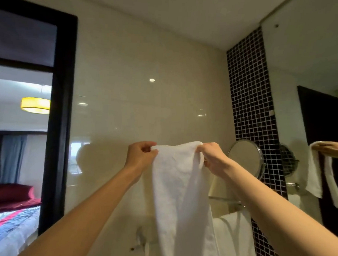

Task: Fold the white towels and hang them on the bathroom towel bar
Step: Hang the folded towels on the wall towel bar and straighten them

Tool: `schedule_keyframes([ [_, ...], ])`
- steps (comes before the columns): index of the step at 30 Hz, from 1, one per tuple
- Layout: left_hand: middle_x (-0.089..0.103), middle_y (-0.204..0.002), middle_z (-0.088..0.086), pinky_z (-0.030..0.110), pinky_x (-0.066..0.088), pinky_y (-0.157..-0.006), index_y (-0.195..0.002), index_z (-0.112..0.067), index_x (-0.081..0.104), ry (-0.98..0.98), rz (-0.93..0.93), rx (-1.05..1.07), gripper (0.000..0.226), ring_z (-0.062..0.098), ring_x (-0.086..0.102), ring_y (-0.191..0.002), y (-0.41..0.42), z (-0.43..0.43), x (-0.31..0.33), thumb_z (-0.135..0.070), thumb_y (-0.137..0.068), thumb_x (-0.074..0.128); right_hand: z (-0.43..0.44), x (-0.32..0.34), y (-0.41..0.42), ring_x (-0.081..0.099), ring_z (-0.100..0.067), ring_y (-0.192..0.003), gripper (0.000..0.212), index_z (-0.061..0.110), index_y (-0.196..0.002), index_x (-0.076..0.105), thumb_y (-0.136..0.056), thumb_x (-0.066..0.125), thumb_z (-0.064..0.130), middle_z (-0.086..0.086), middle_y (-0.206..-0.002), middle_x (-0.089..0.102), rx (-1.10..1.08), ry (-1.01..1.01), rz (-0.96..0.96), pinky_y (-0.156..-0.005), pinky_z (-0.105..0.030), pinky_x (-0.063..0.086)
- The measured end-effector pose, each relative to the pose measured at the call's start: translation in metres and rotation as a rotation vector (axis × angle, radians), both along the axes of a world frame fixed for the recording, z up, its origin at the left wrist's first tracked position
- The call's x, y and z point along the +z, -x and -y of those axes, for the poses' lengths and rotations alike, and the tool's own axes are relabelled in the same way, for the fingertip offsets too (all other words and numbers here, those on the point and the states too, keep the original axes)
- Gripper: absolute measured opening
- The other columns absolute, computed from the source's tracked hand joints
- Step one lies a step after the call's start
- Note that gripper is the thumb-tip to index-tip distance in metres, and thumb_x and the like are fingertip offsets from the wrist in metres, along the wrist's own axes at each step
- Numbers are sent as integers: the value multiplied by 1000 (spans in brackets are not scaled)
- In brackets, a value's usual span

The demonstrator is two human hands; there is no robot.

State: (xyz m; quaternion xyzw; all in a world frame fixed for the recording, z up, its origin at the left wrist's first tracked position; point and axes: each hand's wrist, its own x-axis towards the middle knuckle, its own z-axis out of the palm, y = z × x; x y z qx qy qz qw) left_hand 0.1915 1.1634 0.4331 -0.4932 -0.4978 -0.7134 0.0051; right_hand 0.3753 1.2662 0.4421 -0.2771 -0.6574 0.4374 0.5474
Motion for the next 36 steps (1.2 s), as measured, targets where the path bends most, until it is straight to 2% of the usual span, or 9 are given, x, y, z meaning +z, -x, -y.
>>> schedule_keyframes([
  [3, 63, -78, 2, 11, 47, -56, -102, -6, 69, -26, -54, 30, 27, 7, 56, -64, 8, -12, 5, 6, -78, 67, -20, 3, 17, 42, -23, -54, 11, 2, -69, 52, -73, 45, -5, -10, -61, 45, 9, 30, -59, -52, -29, 26],
  [7, 60, -73, -3, 2, 42, -54, -100, -3, 69, -5, -100, 50, 26, -3, 56, -57, 21, -23, -5, 10, -78, 65, -47, -12, 44, 42, -27, -68, 12, 3, -79, 51, -70, 45, -1, -13, -75, 44, 37, 98, -89, -60, -37, 29],
  [13, 58, -72, -4, 1, 39, -56, -97, -2, 70, 96, -126, 64, 26, 1, 50, -65, 37, -31, -44, 12, -77, 64, -67, -59, 72, 37, -24, -62, 9, 8, -74, 47, -65, 47, 8, -9, -68, 40, 5, 194, 57, -57, -31, 28],
  [16, 57, -71, -8, 0, 39, -56, -95, -6, 71, 122, -97, 59, 27, 1, 50, -65, 48, -34, -62, 12, -76, 64, -69, -71, 82, 39, -26, -66, 11, 7, -77, 46, -65, 46, 9, -11, -72, 40, 35, 260, 119, -65, -36, 30],
  [21, 54, -68, -6, 0, 38, -56, -100, -5, 70, 200, -42, 37, 30, 2, 48, -64, 60, -41, -87, 13, -77, 62, -62, -88, 84, 33, -21, -53, 5, 9, -77, 36, -79, 40, 8, -9, -66, 36, 128, 388, 349, -50, -24, 23],
  [24, 55, -70, -7, 0, 38, -56, -98, -11, 70, 168, 7, 24, 31, 1, 50, -65, 60, -44, -87, 10, -77, 63, -60, -84, 85, 36, -23, -55, 4, 6, -81, 38, -80, 41, 9, -12, -70, 38, 135, 358, 316, -51, -23, 27],
  [28, 58, -70, -4, 5, 41, -55, -94, -16, 71, 78, 119, -37, 30, 3, 53, -61, 58, -46, -65, 8, -77, 64, -63, -57, 87, 41, -30, -84, 20, 4, -98, 45, -79, 41, 6, -13, -96, 46, 156, 253, 181, -75, -38, 32],
  [33, 67, -82, 8, 31, 52, -75, -81, -22, 69, 33, 225, -157, 31, 22, 64, -78, 59, -50, -32, 8, -78, 62, -65, -12, 89, 53, -30, -80, 16, 3, -90, 48, -78, 38, 0, -16, -93, 53, 176, 171, 78, -73, -33, 46],
  [36, 65, -72, 1, 17, 49, -59, -84, -17, 70, -13, 203, -148, 28, 10, 62, -63, 60, -52, -16, 9, -77, 62, -68, 9, 92, 51, -30, -82, 22, 3, -94, 50, -75, 39, 1, -15, -92, 52, 177, 139, 38, -75, -33, 44],
])
